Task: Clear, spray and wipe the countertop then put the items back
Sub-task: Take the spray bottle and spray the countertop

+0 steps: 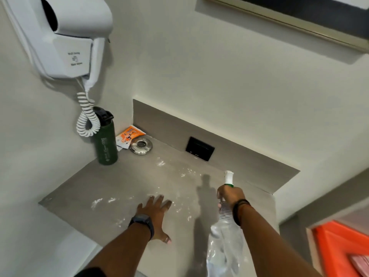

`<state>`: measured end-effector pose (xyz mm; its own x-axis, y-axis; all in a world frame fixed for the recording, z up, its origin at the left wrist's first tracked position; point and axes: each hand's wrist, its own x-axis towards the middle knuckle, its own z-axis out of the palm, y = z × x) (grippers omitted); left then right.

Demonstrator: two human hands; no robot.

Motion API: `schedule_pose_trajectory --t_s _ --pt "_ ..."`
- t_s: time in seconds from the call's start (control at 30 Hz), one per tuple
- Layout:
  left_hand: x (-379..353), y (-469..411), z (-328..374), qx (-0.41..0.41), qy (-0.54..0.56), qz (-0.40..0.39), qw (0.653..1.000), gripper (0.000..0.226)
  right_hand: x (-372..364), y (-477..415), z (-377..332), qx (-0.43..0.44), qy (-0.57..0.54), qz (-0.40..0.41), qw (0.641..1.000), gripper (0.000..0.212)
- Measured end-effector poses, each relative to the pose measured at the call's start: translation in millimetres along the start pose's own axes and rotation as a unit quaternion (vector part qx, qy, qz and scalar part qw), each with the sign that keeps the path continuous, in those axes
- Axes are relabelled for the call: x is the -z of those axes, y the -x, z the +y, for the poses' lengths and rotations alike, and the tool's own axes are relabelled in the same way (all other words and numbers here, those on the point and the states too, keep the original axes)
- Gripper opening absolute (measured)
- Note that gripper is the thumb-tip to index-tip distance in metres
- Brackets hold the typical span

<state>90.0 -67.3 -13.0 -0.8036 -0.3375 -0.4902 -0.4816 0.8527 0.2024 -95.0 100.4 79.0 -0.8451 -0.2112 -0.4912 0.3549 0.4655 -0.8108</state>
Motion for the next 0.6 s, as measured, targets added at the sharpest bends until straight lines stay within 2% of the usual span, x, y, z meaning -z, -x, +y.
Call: schedule_pose_trajectory --t_s 0.1,0.2,0.37,0.53,0.6 --pt "-5 0 10 0.008 -0.003 0.006 1.000 0.129 24 6 15 -0.004 0.009 -0.004 1.000 0.016" --pt "-13 5 15 0.013 -0.014 -0.002 1.000 0.132 31 25 33 -0.002 0.047 -0.042 0.998 0.026" --pt "-29 20 8 0.001 -0.026 -0.035 0.999 0.133 11 69 64 -0.001 0.052 -0.064 0.997 0.011" --pt "-37 38 -1 -0.025 -0.046 -0.024 0.998 0.133 -31 107 97 -0.060 0.065 -0.105 0.991 0.008" --pt "-40 45 -5 -0.033 -0.043 -0.019 0.998 0.133 -42 119 114 -0.080 0.047 -0.097 0.991 0.006"
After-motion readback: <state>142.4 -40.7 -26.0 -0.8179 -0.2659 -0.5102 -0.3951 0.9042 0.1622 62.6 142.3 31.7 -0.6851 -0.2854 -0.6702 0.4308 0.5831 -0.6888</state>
